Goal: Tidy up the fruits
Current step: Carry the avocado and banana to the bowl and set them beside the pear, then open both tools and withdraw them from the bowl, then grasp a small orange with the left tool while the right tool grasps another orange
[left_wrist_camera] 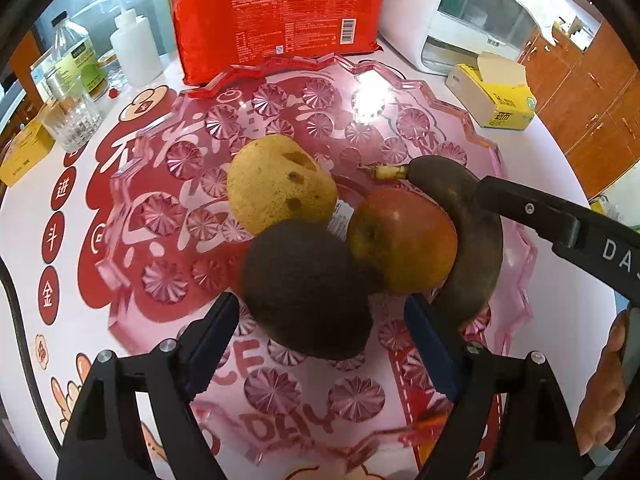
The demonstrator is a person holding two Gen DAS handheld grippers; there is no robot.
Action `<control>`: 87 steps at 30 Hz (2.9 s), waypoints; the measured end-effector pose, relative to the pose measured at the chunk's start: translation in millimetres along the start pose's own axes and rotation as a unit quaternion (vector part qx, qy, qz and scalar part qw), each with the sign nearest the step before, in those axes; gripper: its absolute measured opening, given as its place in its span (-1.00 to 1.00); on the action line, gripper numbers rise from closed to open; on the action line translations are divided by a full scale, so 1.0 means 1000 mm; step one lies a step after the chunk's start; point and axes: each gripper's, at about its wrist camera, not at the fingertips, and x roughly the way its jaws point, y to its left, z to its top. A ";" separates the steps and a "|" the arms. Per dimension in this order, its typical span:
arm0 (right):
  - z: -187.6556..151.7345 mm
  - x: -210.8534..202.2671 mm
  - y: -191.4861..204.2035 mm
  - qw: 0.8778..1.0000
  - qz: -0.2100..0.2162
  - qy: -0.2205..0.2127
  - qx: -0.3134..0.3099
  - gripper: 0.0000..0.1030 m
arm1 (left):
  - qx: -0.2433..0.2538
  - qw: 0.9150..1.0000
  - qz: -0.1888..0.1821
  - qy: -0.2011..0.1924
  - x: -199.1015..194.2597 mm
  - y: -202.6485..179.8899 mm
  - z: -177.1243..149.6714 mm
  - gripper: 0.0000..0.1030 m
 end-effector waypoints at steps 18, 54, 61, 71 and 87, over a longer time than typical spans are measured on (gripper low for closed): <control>-0.029 -0.042 0.019 0.999 0.006 -0.006 -0.038 -0.38 | -0.068 0.997 0.020 -0.040 -0.076 0.043 -0.028 0.70; -0.155 -0.184 0.064 0.979 0.093 -0.058 -0.171 -0.14 | -0.083 0.982 0.089 -0.145 -0.224 0.031 -0.182 0.81; -0.210 -0.175 0.069 0.968 0.091 -0.036 -0.230 -0.14 | -0.085 0.982 0.114 -0.128 -0.209 0.031 -0.234 0.81; -0.276 -0.137 0.069 0.953 0.096 0.021 -0.288 -0.14 | -0.116 0.984 0.120 -0.056 -0.155 0.041 -0.299 0.81; -0.315 -0.097 0.068 0.947 0.125 0.097 -0.281 -0.14 | -0.146 0.983 0.110 -0.010 -0.116 0.046 -0.329 0.80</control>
